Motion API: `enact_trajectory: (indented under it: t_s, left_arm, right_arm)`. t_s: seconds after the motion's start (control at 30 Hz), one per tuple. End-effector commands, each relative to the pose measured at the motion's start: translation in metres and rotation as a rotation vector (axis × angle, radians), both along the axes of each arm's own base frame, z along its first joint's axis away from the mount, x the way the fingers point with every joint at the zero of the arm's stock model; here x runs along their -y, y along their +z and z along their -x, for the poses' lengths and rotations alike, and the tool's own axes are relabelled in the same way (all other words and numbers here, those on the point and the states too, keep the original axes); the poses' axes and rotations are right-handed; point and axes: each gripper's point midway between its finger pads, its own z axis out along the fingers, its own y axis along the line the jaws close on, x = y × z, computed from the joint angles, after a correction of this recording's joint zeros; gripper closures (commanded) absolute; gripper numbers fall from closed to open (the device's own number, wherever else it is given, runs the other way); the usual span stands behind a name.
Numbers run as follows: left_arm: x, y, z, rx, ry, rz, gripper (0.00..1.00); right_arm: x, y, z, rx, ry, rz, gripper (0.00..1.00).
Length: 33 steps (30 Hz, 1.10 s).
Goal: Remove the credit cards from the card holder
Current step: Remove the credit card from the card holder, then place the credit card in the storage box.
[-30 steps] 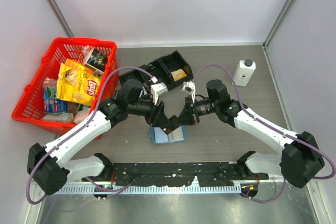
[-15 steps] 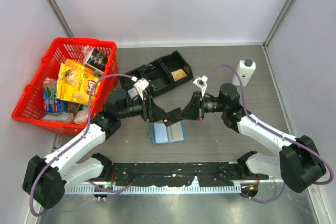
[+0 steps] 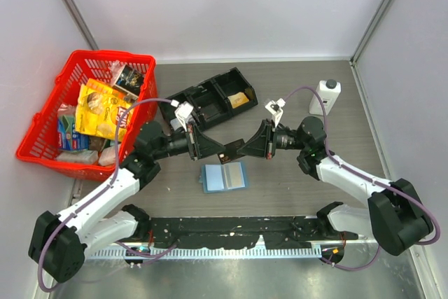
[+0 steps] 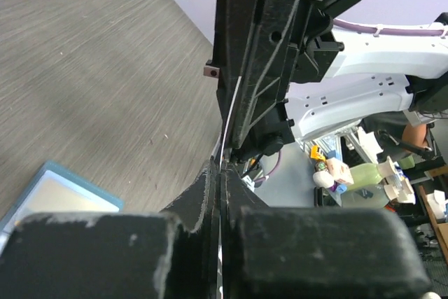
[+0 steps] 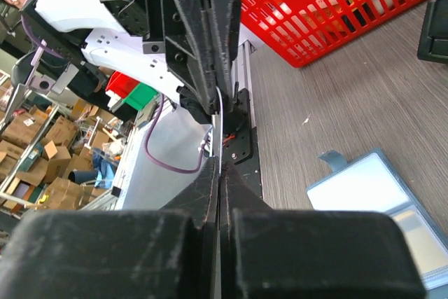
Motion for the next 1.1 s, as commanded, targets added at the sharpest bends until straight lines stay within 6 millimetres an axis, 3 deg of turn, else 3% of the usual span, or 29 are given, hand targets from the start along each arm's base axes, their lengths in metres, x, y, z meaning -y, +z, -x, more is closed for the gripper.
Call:
enact_trajectory:
  t_s: [0.0,0.03,0.07,0.17,0.2,0.33,0.47,0.6,0.83,1.07]
  left_arm:
    - [-0.001,0.020,-0.007,0.079,0.018,0.009,1.00]
    - [-0.001,0.018,-0.010,0.080,0.029,-0.013,1.00]
    - [-0.003,0.017,-0.016,0.085,0.055,-0.044,1.00]
    - [-0.012,0.006,-0.043,0.099,0.167,-0.167,1.00]
    - [-0.016,0.002,-0.053,0.095,0.202,-0.207,1.00]
    - [-0.035,-0.013,-0.105,0.089,0.354,-0.344,1.00]
    - [-0.052,-0.026,-0.157,0.058,0.465,-0.435,1.00]
    - [-0.064,-0.053,-0.198,-0.006,0.505,-0.545,1.00]
    - [-0.066,-0.096,-0.245,-0.054,0.511,-0.664,1.00]
    - [-0.050,-0.129,-0.282,-0.119,0.479,-0.678,1.00]
  right_arm:
    - [0.001,0.011,-0.005,0.041,-0.028,-0.041,0.98]
    - [0.001,0.010,-0.007,0.041,-0.037,-0.039,0.94]
    - [0.002,0.006,-0.012,0.014,-0.060,-0.022,0.79]
    - [0.006,-0.004,-0.024,0.032,-0.135,0.032,0.59]
    - [0.008,-0.016,-0.031,-0.024,-0.191,0.090,0.48]
    - [0.030,-0.044,-0.051,0.005,-0.384,0.268,0.35]
    - [0.052,-0.059,-0.055,0.035,-0.498,0.374,0.34]
    - [0.064,-0.060,-0.054,0.071,-0.554,0.408,0.34]
    - [0.074,-0.064,-0.043,0.095,-0.556,0.448,0.34]
    - [0.074,-0.065,-0.034,0.086,-0.525,0.452,0.34]
